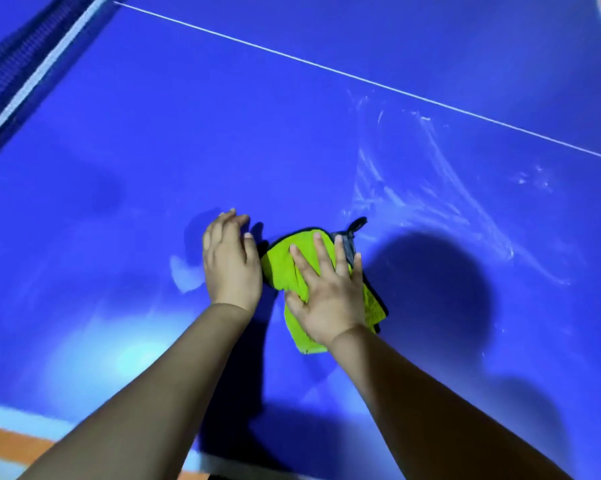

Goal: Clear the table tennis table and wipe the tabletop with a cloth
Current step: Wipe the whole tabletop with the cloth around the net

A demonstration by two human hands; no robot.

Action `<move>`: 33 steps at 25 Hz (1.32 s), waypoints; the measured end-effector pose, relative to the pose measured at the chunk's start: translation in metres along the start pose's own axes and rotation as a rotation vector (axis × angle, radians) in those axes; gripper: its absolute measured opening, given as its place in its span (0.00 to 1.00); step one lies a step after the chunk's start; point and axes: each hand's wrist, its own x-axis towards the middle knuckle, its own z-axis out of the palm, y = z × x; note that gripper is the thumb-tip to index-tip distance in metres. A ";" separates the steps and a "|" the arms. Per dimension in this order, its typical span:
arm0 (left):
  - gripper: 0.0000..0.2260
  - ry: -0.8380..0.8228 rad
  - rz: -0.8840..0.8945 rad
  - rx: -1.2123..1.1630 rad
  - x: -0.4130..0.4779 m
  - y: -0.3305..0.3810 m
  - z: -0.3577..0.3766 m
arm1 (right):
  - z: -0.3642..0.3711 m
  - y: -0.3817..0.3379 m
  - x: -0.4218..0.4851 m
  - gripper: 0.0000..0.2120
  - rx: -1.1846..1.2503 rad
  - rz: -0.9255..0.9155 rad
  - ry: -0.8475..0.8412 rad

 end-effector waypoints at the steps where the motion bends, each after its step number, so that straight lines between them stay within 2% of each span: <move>1: 0.14 -0.016 -0.015 -0.014 0.006 0.010 0.015 | -0.002 0.011 0.027 0.34 0.002 0.014 0.007; 4: 0.15 -0.069 -0.095 -0.039 0.023 0.035 0.056 | -0.012 0.042 0.104 0.33 0.016 0.049 -0.009; 7: 0.17 -0.088 -0.164 0.113 0.033 0.045 0.080 | -0.020 0.063 0.168 0.32 0.017 0.056 -0.010; 12: 0.23 -0.078 -0.096 0.483 0.036 0.050 0.101 | -0.032 0.089 0.275 0.32 0.009 0.052 -0.006; 19: 0.23 -0.016 -0.071 0.569 0.043 0.053 0.109 | -0.050 0.122 0.394 0.31 0.038 0.022 -0.032; 22: 0.23 -0.006 -0.072 0.587 0.042 0.053 0.111 | -0.054 0.144 0.409 0.30 0.063 0.032 -0.035; 28: 0.23 0.021 -0.064 0.607 0.041 0.053 0.113 | -0.055 0.199 0.375 0.30 0.105 0.248 -0.030; 33: 0.23 0.026 -0.053 0.611 0.041 0.055 0.115 | -0.049 0.199 0.314 0.30 0.110 0.222 -0.026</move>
